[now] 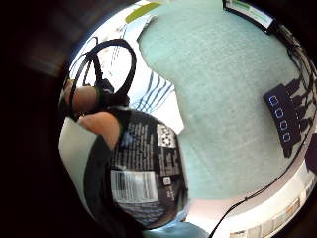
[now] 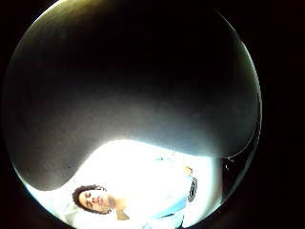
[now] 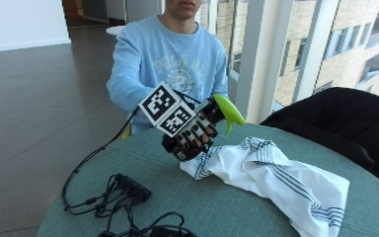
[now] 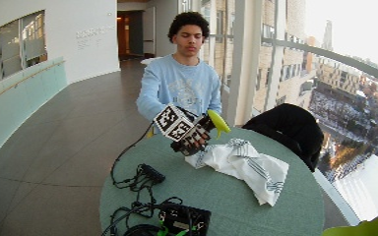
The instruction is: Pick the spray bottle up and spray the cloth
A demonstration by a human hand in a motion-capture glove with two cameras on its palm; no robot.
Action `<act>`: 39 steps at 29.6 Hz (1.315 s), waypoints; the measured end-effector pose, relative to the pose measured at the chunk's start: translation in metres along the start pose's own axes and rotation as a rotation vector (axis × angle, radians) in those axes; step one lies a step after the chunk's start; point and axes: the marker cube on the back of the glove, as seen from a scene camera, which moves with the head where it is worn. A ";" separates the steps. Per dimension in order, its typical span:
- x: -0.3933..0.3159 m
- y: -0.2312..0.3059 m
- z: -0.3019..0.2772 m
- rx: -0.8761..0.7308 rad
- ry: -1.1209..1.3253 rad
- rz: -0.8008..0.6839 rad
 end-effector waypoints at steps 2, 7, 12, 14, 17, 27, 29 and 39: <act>-0.001 0.001 0.001 -0.007 0.008 0.005; 0.000 0.002 0.004 -0.023 0.031 0.017; 0.000 0.004 0.003 -0.031 0.037 0.018; 0.000 0.005 0.004 -0.035 0.046 0.013; -0.001 0.007 0.004 -0.039 0.058 0.009; -0.004 0.010 0.004 -0.044 0.068 -0.002; -0.005 0.011 0.005 -0.042 0.067 -0.006; -0.028 0.023 0.007 0.038 -0.020 -0.128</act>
